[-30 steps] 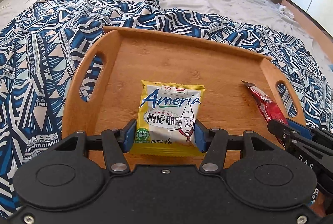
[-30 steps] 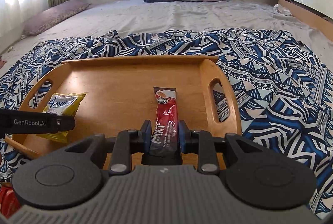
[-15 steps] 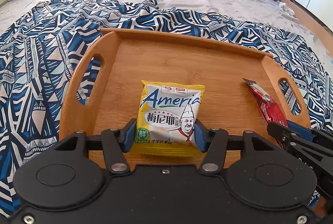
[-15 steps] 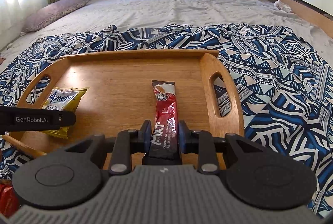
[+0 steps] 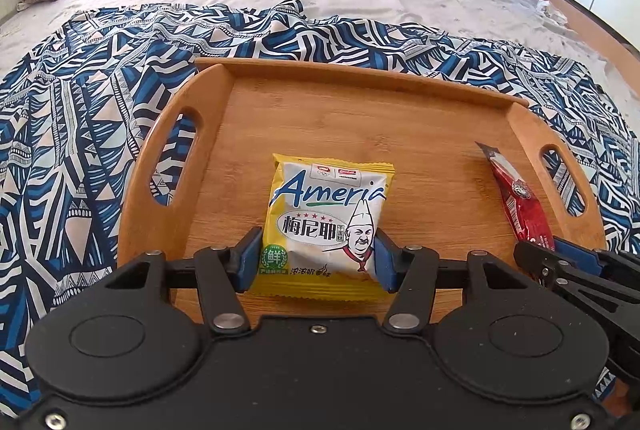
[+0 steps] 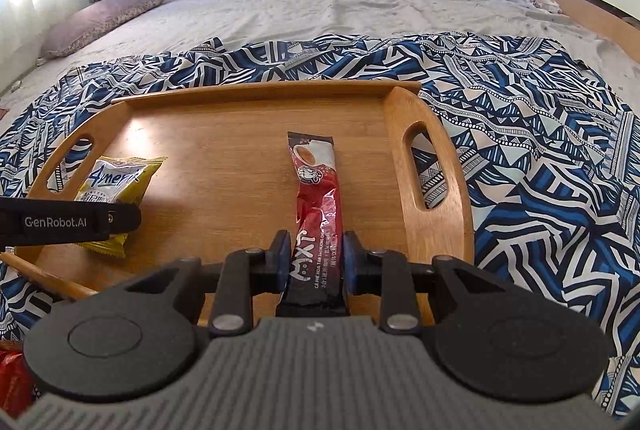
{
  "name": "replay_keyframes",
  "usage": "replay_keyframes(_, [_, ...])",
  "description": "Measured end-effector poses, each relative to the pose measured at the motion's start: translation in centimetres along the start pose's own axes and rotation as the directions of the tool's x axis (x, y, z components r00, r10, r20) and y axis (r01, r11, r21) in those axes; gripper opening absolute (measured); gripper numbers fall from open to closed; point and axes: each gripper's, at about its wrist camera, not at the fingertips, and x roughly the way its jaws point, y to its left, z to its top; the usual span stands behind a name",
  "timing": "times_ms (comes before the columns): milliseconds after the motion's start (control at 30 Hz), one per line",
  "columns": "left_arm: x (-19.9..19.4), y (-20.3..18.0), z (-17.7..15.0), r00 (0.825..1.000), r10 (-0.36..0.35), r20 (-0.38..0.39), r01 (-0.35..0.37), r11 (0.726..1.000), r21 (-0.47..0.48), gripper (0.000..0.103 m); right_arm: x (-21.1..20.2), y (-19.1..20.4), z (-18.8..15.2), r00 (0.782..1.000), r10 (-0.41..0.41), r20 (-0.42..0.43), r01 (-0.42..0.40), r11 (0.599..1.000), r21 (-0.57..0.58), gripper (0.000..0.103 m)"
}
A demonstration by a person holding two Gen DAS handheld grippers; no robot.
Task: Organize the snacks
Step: 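Carry the Ameria packet and MXT bar over the wooden tray with both tools, then open both tools to drop the packet and bar onto the tray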
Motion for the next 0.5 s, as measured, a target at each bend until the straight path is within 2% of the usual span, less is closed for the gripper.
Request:
replay_keyframes(300, [0.03,-0.08,-0.01,1.0,0.005,0.001,-0.005,1.0,0.004,0.054,0.05,0.15,0.06,1.0,-0.002,-0.002,0.002,1.0,-0.005,0.033])
replay_keyframes(500, [0.02,0.06,0.09,1.0,0.014,-0.005,-0.014,1.0,0.005,0.054,-0.07,0.29,-0.02,1.0,-0.002,-0.01,0.001,1.0,-0.01,0.038])
